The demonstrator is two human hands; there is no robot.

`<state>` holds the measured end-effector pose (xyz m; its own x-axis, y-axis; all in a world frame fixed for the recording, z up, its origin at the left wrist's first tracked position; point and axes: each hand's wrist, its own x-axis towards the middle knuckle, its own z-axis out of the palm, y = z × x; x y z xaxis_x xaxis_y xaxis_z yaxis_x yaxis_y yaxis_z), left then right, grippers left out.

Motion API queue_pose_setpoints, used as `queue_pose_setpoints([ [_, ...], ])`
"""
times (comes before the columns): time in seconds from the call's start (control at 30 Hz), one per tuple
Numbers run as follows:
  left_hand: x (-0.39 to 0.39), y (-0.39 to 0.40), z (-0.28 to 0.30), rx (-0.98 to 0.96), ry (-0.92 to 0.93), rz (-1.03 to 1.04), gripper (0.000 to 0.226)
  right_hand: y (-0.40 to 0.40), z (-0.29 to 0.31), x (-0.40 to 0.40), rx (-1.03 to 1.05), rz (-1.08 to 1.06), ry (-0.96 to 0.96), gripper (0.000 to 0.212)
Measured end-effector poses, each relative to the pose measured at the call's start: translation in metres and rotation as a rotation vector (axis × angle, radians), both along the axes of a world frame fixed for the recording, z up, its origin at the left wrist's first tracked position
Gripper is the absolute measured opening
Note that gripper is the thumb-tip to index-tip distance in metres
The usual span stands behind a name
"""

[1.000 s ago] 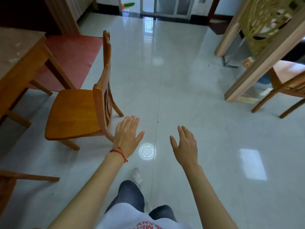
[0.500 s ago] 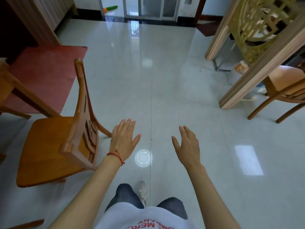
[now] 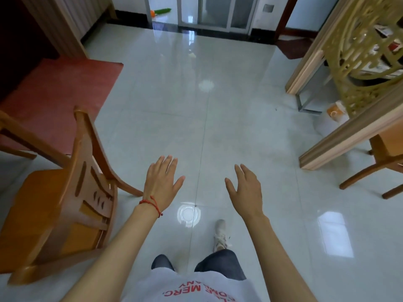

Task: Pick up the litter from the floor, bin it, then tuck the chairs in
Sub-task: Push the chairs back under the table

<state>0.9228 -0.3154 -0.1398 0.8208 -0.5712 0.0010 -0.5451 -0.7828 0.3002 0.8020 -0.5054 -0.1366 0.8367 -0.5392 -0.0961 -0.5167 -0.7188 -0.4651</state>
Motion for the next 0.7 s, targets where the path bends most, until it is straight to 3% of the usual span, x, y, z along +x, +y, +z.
queue_pose_setpoints([
  [0.37, 0.047, -0.082, 0.003, -0.006, 0.062, 0.269, 0.056, -0.107, 0.008, 0.107, -0.054, 0.311, 0.079, 0.054],
  [0.7, 0.101, -0.057, -0.002, 0.037, 0.077, 0.469, 0.058, -0.081, 0.008, 0.219, -0.035, 0.573, 0.045, 0.053],
])
